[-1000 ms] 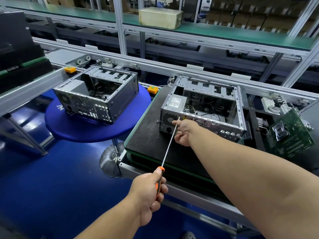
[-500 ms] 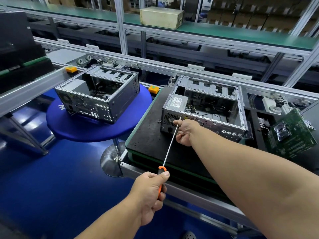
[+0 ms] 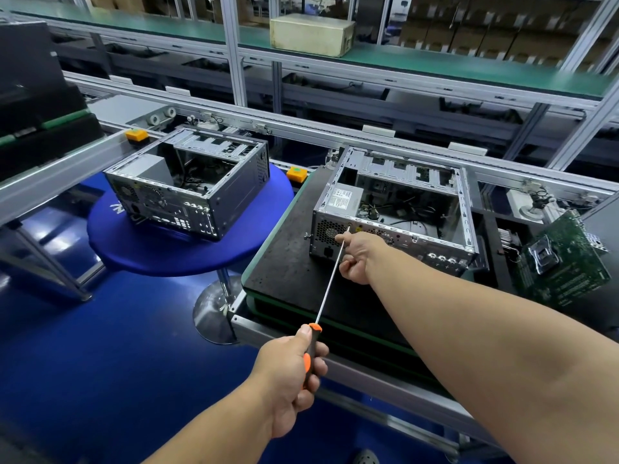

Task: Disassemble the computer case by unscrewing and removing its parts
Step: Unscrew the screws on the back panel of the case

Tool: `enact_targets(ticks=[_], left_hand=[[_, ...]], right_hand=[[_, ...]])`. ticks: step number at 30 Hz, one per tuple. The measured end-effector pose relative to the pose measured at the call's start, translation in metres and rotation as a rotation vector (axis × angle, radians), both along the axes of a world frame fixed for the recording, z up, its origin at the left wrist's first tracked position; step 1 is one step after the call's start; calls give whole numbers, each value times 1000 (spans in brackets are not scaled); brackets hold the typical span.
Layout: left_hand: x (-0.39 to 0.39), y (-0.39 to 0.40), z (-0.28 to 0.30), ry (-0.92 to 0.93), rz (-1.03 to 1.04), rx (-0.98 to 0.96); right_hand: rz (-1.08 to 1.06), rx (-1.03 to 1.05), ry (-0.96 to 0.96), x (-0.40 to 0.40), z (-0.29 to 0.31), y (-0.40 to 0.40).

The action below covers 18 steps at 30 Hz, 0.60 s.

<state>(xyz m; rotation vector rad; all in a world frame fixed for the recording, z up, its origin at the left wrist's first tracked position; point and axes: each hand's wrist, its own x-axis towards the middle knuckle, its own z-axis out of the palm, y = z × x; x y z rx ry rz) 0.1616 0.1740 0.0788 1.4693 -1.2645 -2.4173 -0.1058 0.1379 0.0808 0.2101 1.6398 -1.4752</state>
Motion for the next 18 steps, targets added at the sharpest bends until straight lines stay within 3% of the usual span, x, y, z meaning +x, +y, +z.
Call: enact_targets(ticks=[18], left_hand=[[0,1,4,30,-23,-12]], right_hand=[[25,43,16,0,2,3]])
